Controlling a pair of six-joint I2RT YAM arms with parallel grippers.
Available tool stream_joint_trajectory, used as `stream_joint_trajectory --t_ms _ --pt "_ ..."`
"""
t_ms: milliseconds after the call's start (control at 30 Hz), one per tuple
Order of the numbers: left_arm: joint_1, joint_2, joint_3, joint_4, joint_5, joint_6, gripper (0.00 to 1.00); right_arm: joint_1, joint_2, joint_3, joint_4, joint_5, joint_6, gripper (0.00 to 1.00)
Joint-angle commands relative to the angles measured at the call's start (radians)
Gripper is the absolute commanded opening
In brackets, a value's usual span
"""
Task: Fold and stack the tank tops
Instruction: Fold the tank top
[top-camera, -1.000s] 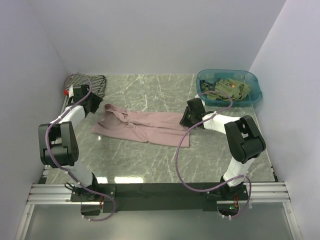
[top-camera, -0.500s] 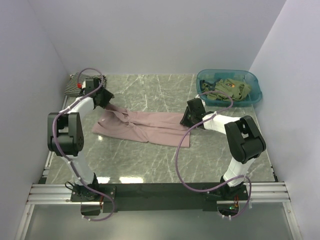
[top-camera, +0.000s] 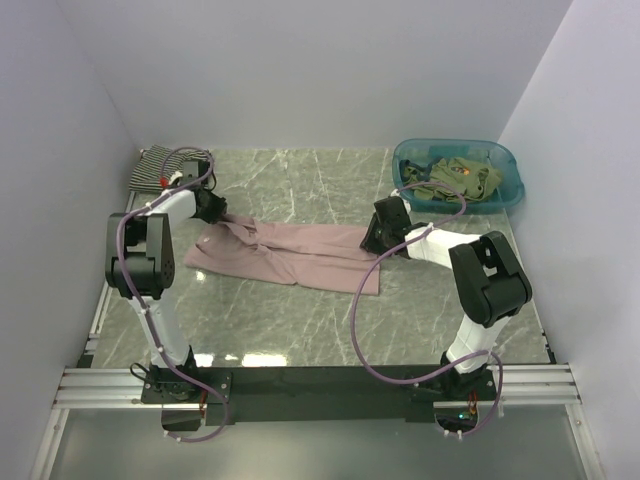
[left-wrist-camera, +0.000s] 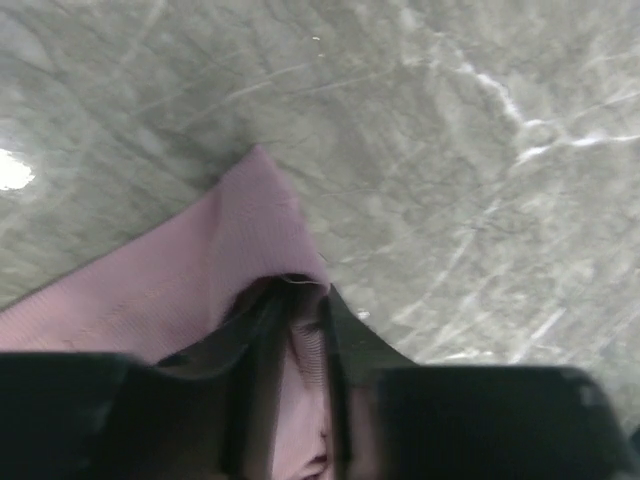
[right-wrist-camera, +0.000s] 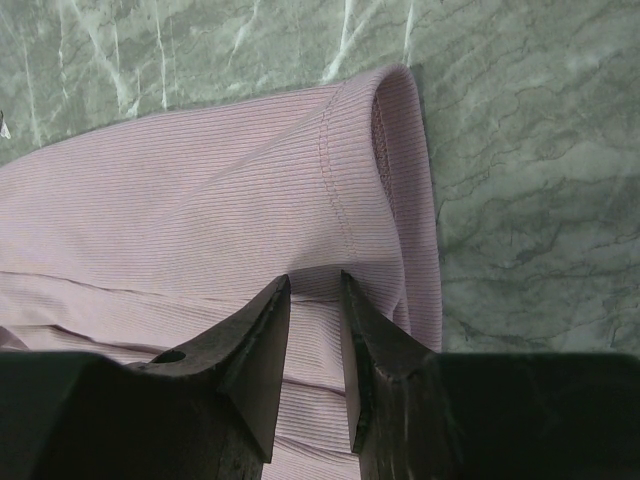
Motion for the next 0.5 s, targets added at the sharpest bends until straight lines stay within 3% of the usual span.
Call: stream_joint_trajectory --t_ms 0,200,467 --pt "-0.001 -0.005 0.041 -0.017 -0.049 -0.003 0.22 -0.016 0.023 -0.035 -0.092 0.061 -0.028 0.34" --pt "0.005 -0.025 0.039 0.025 -0.069 0.030 0.01 -0.019 0.022 -0.038 -0.093 0.064 -0.030 0.34" --pt "0.014 -0.101 -0.050 0.160 -0.098 0.066 0.01 -0.031 0.019 -0.046 -0.095 0.070 -0.025 0.34"
